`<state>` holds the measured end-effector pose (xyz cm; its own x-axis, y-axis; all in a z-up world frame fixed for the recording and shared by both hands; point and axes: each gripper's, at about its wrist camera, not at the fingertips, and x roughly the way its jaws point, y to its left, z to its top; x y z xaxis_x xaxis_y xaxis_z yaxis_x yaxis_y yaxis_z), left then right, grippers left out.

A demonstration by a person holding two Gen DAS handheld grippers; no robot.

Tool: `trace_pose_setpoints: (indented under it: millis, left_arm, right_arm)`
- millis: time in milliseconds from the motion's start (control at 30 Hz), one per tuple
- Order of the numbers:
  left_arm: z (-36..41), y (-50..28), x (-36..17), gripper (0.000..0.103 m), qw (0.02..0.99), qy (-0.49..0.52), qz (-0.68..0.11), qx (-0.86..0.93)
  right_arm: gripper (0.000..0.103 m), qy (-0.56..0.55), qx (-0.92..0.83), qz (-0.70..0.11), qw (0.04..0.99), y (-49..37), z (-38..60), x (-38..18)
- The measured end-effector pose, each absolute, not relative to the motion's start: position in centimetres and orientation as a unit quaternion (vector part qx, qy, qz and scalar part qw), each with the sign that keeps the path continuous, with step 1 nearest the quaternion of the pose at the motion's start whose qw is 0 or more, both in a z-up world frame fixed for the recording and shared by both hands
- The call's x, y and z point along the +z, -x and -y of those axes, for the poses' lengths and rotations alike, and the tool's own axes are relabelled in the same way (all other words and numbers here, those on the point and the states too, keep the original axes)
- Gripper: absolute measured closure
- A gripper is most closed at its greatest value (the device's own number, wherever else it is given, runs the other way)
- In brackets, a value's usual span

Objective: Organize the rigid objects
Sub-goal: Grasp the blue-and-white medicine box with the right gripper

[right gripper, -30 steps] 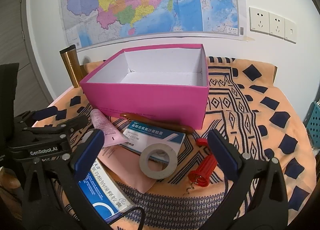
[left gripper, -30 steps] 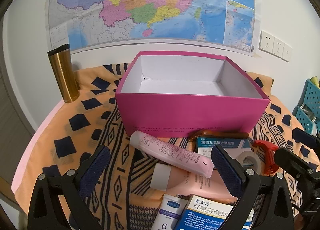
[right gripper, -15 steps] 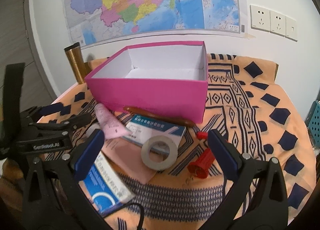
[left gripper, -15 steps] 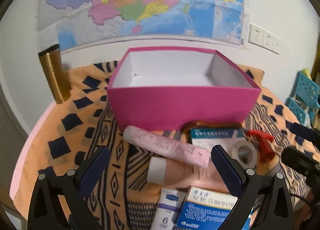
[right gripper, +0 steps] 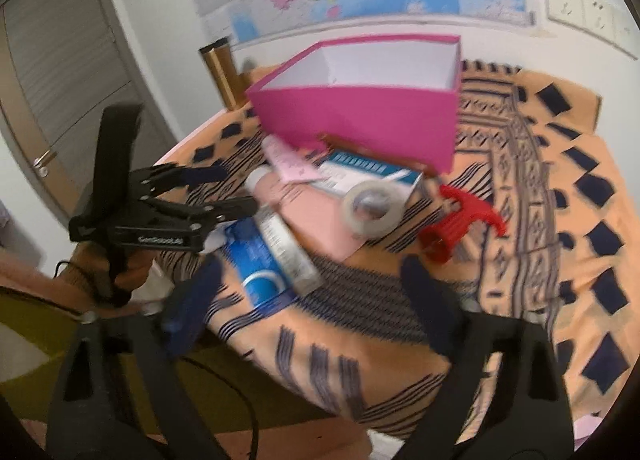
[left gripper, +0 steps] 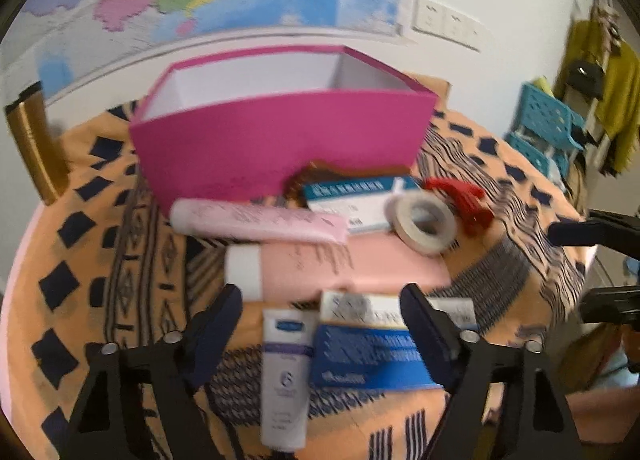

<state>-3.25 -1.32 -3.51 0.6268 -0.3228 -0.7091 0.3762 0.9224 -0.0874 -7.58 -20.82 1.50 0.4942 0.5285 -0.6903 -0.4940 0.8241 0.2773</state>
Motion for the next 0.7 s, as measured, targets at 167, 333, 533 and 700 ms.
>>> trace_pose_setpoints:
  millis: [167,333,533,700]
  left_arm:
    - [1.8,3.9,-4.4,0.038,0.885,-0.049,-0.409,-0.218]
    - [1.1,3.9,-5.2,0.045,0.868,-0.031,-0.432,-0.242]
    - [0.9,3.9,-5.2,0.048,0.858,-0.014,-0.440,-0.264]
    - [0.8,3.9,-5.0,0.048,0.850,0.002,-0.450,-0.274]
  right_arm:
    - [0.034,-0.029,0.326,-0.449,0.832,7.1,18.9,-1.6]
    - [0.047,-0.057,0.353,-0.477,0.803,6.8,17.1,-4.4]
    - [0.055,-0.077,0.340,-0.472,0.810,6.0,16.9,-5.7]
    - [0.056,-0.078,0.325,-0.457,0.824,5.8,17.7,-4.9]
